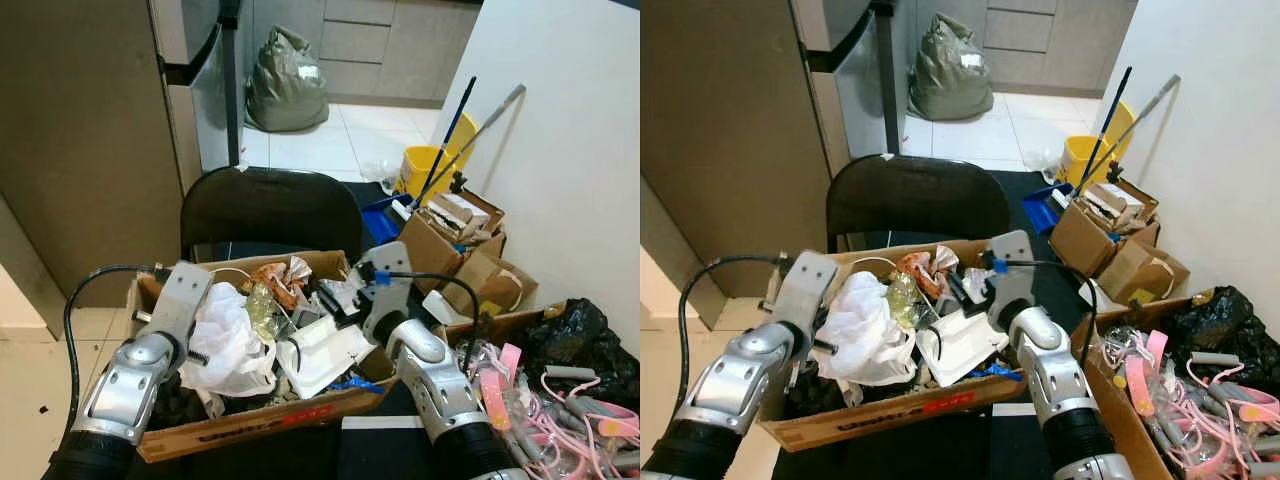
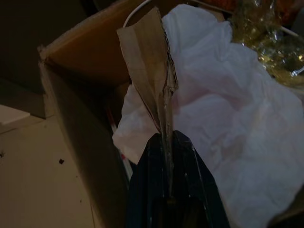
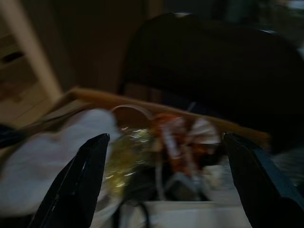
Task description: Picking trash to rubbish bin
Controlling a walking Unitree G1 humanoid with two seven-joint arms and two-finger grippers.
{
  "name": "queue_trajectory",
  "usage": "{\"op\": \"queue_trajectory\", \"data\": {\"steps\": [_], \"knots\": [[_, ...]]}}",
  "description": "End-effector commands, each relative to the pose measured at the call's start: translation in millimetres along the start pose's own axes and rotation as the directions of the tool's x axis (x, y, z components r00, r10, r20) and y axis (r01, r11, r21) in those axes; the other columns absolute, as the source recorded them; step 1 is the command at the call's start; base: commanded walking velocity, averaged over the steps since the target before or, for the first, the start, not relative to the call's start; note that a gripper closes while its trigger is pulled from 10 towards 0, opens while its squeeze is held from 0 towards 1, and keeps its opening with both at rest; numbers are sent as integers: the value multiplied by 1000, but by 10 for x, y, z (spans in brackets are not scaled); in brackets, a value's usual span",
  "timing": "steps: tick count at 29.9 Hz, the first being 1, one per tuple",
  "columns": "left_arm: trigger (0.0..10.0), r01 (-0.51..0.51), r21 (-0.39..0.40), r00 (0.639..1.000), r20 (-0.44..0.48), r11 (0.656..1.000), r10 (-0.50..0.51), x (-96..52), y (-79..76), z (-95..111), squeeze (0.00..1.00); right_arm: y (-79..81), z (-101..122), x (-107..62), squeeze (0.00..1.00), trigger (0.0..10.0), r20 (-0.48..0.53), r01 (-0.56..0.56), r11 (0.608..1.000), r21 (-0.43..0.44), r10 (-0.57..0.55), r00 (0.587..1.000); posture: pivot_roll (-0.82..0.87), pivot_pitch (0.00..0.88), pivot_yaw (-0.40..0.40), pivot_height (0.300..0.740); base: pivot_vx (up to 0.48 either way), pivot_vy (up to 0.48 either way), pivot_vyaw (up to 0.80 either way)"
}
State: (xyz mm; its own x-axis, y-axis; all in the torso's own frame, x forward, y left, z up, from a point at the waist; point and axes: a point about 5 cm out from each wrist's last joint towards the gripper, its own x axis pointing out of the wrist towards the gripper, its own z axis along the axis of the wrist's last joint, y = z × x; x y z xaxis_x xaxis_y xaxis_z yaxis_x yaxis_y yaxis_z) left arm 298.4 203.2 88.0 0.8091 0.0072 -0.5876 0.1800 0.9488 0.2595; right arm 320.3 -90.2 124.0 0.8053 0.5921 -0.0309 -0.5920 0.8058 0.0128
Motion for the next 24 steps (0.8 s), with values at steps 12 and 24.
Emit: {"op": "queue_trajectory", "data": {"steps": [12,24], "knots": [[10000,-63,18,992,-108,998,64,57,48,-173,161,388,-39,-71,0,10000,-57,-406,913,-43,404,913,15,49,-60,740,0,0,0],[10000,-220,51,974,-46,974,222,8,236,-5,0,259,-19,-61,0,10000,-41,-292,955,-52,290,956,14,60,-54,740,0,0,0]]}}
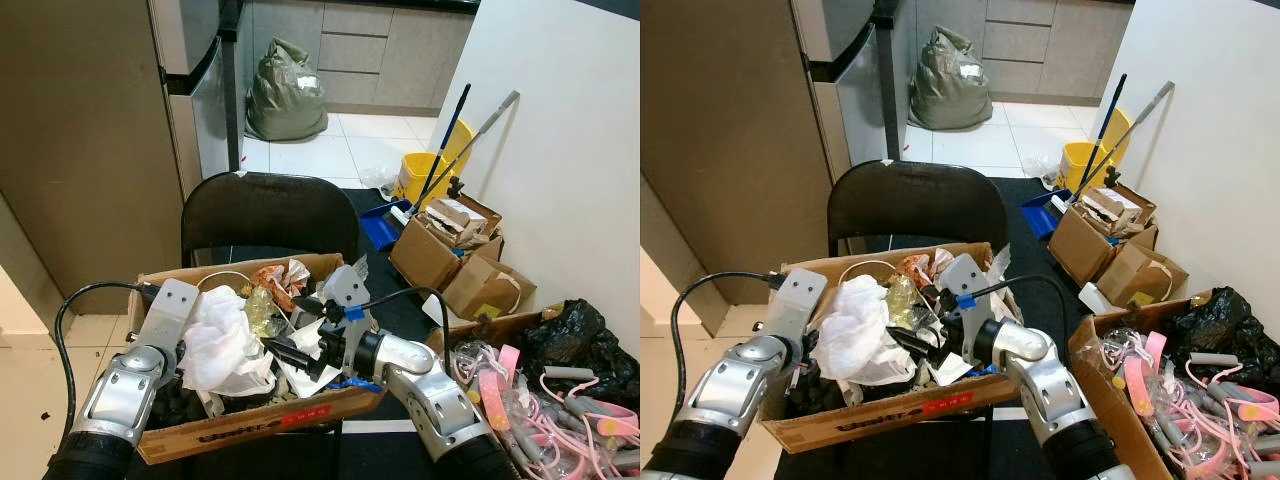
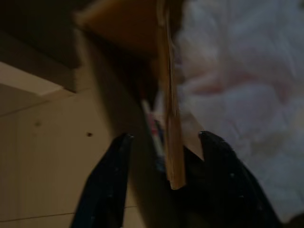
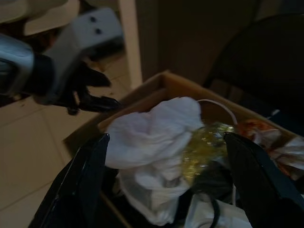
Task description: Picking trash to rubbish bin
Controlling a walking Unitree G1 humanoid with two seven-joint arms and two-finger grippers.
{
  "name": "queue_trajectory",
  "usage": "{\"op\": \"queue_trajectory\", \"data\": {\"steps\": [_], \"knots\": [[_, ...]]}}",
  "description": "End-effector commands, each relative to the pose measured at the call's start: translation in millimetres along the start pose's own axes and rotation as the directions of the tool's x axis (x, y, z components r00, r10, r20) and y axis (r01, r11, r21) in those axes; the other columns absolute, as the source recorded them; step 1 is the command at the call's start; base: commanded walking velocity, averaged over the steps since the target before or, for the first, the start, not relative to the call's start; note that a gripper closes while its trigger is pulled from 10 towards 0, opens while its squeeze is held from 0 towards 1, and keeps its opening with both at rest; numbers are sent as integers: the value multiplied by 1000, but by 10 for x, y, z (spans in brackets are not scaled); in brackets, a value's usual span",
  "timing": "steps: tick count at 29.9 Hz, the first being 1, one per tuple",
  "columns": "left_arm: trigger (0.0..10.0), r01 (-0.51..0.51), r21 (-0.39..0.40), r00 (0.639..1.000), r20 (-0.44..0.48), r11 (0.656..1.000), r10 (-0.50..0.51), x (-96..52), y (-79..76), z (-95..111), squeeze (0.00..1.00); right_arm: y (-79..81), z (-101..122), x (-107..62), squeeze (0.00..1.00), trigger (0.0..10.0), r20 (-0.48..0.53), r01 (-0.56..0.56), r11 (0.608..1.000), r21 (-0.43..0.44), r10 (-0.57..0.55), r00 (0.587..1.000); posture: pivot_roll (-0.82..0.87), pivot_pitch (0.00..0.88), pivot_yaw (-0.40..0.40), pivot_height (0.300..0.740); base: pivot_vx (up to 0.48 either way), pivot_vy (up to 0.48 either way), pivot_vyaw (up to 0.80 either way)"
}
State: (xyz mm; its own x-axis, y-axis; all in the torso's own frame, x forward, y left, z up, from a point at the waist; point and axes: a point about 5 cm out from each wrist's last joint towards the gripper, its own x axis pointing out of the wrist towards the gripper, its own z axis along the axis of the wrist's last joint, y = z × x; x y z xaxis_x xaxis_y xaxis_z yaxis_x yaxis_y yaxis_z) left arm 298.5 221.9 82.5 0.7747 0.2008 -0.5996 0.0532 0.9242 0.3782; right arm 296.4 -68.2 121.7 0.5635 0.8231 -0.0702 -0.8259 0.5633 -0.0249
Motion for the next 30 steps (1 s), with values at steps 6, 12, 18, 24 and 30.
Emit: {"op": "queue_trajectory", "data": {"steps": [6,12,18,24,30], "knots": [[10000,-176,-43,956,229,983,181,-101,207,429,0,-237,55,-96,0,10000,49,208,977,38,-210,976,6,62,-50,740,0,0,0],[10000,78,-149,846,532,986,13,-329,-67,911,0,-538,45,-265,0,10000,49,501,862,80,-506,861,-1,67,-55,740,0,0,0],[10000,194,-35,735,667,980,-122,-555,-405,1112,0,-676,-132,-568,0,10000,-11,741,660,124,-746,666,-12,70,-50,740,0,0,-354],[10000,140,58,718,682,988,-141,-543,-441,1100,0,-663,-228,-704,0,10000,-63,809,575,124,-809,585,-19,72,-49,740,0,0,-800],[10000,152,60,734,662,987,-153,-519,-447,1061,0,-656,-274,-751,0,10000,-82,840,525,138,-839,538,-30,75,-40,740,0,0,-800]]}}
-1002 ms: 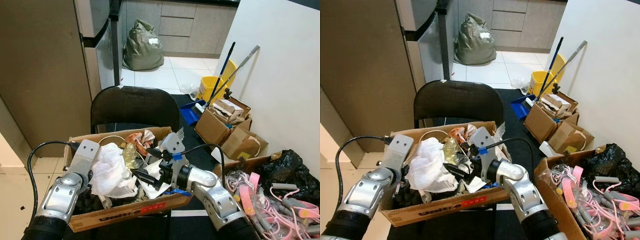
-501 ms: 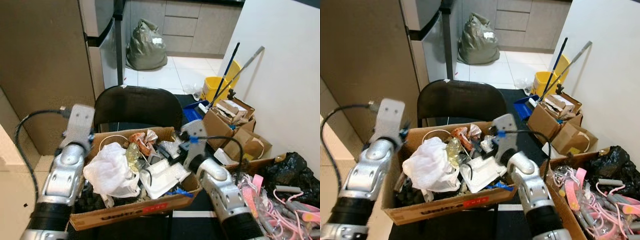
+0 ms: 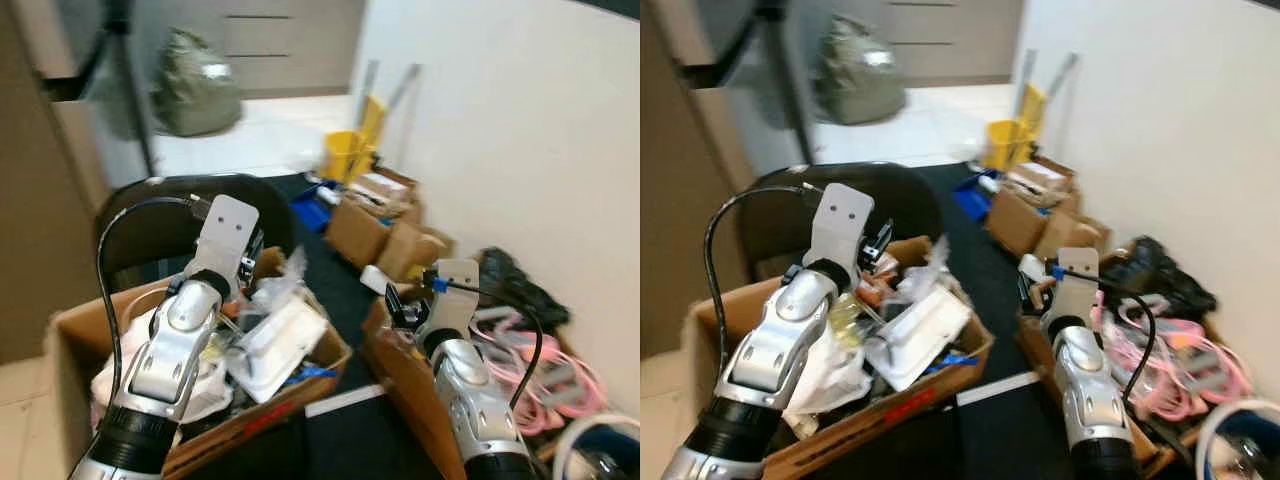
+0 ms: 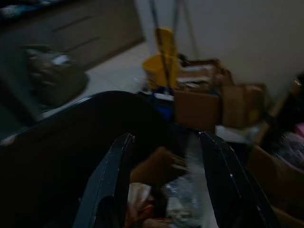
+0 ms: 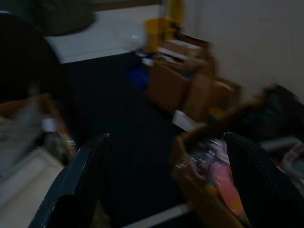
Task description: Picking trash to rubbish bin
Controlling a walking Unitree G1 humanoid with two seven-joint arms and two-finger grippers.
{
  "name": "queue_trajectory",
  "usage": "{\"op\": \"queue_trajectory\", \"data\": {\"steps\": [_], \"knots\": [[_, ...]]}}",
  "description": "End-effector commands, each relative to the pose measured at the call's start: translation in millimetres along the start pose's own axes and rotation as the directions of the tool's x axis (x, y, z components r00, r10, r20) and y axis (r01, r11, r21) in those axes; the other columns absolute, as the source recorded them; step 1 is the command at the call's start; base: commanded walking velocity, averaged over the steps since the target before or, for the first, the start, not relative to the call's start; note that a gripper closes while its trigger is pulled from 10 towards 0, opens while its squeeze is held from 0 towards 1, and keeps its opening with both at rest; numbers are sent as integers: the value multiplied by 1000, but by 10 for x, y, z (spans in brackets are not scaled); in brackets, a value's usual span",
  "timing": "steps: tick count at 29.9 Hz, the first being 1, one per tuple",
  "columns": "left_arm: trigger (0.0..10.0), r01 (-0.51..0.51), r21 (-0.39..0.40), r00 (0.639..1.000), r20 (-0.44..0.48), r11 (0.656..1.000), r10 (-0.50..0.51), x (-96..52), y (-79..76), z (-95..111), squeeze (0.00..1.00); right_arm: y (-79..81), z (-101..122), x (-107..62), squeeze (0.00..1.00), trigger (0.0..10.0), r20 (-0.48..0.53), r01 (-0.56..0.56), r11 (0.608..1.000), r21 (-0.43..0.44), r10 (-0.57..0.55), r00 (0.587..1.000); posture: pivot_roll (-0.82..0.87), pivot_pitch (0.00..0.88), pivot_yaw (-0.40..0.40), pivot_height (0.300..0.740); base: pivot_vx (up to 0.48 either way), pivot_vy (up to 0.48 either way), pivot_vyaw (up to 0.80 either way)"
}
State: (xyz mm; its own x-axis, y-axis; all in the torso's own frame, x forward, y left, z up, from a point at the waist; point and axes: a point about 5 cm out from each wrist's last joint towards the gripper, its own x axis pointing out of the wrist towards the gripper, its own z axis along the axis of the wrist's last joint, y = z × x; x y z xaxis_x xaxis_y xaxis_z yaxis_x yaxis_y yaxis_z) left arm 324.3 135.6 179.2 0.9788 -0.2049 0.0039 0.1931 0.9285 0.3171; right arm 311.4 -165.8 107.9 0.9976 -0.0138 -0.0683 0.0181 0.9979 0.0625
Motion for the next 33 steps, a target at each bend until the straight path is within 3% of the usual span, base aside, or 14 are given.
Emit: {"op": "queue_trajectory", "data": {"steps": [1,5,9,22,33], "knots": [[10000,15,11,999,-44,1000,-14,-18,-27,-93,0,-43,-68,-34,0,10000,-28,34,999,5,-33,999,-30,75,-40,740,0,0,-800],[10000,3,45,995,-95,999,2,-17,-24,-195,0,-82,-74,-54,0,10000,-34,76,997,4,-76,997,-33,74,-38,740,0,0,-800],[10000,11,14,994,-108,1000,-10,-19,-35,-221,0,-115,-90,-57,0,10000,-46,98,995,2,-98,994,-33,78,-38,740,0,0,-800],[10000,-33,38,983,-177,999,39,-67,30,-346,0,-179,-132,-77,0,10000,-78,144,989,15,-143,987,-26,77,-36,740,0,0,-800],[10000,-14,60,986,-168,998,24,-26,129,-288,0,-127,-213,-71,0,10000,-98,160,984,76,-152,983,5,56,4,740,0,0,-800]]}}
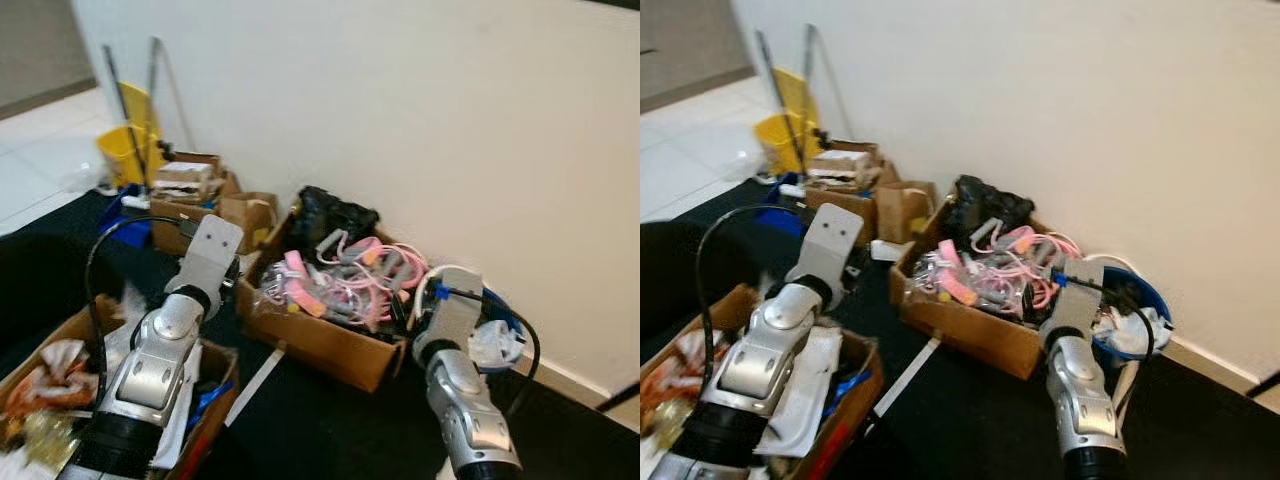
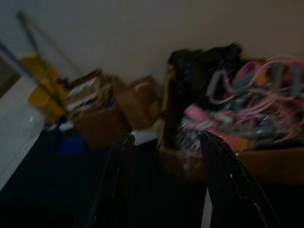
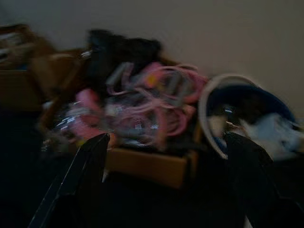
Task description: Picking trash to rubbish bin
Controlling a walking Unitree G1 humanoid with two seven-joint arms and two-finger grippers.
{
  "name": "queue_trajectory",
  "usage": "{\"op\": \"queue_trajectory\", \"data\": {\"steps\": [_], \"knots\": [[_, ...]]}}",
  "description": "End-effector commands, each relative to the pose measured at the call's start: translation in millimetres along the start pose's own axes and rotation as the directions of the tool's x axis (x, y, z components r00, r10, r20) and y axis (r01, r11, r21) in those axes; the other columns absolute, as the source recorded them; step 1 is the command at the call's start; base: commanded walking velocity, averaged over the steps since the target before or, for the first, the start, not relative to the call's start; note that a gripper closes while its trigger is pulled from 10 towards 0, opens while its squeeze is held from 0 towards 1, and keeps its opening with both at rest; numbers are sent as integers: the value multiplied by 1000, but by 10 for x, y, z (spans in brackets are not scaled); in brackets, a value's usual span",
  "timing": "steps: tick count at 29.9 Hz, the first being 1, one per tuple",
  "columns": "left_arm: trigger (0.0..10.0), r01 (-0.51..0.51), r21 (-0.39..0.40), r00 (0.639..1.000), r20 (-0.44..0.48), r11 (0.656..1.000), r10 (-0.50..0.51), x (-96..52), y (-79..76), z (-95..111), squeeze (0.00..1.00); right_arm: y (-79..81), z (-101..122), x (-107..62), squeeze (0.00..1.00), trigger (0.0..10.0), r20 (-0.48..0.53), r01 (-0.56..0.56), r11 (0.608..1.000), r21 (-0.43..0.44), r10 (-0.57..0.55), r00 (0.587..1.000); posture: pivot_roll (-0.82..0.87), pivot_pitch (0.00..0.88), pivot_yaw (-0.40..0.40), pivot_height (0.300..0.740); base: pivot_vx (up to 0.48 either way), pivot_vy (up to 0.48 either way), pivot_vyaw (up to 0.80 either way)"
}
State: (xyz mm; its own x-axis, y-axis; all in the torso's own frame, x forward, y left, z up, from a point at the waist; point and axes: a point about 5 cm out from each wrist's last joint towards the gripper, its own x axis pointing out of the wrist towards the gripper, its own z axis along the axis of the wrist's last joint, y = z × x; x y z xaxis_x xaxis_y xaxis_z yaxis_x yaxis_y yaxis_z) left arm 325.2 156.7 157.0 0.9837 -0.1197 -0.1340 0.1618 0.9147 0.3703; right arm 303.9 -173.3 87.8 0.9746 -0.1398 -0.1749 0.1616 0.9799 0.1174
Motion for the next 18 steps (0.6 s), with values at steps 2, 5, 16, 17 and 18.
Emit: {"op": "queue_trajectory", "data": {"steps": [2,5,16,17,18], "knots": [[10000,16,9,1000,-8,1000,-16,28,13,-3,0,-45,-15,-6,0,10000,5,30,999,19,-30,1000,3,43,27,740,0,0,-800],[10000,14,11,1000,-5,1000,-14,47,19,7,0,-47,-7,-7,0,10000,9,37,999,23,-37,999,1,43,28,740,0,0,-800],[10000,-8,-96,1000,-1,995,8,71,-47,27,0,-81,-3,-2,0,10000,8,35,999,9,-35,999,-10,48,11,740,0,0,-800],[10000,-9,-97,1000,-2,995,8,66,-58,19,0,-84,1,-4,0,10000,9,32,999,7,-32,999,-17,48,1,740,0,0,-800],[10000,-10,-98,1000,-6,995,10,57,-77,3,0,-86,16,0,0,10000,11,28,1000,3,-29,1000,-17,48,1,740,0,0,-800]]}}
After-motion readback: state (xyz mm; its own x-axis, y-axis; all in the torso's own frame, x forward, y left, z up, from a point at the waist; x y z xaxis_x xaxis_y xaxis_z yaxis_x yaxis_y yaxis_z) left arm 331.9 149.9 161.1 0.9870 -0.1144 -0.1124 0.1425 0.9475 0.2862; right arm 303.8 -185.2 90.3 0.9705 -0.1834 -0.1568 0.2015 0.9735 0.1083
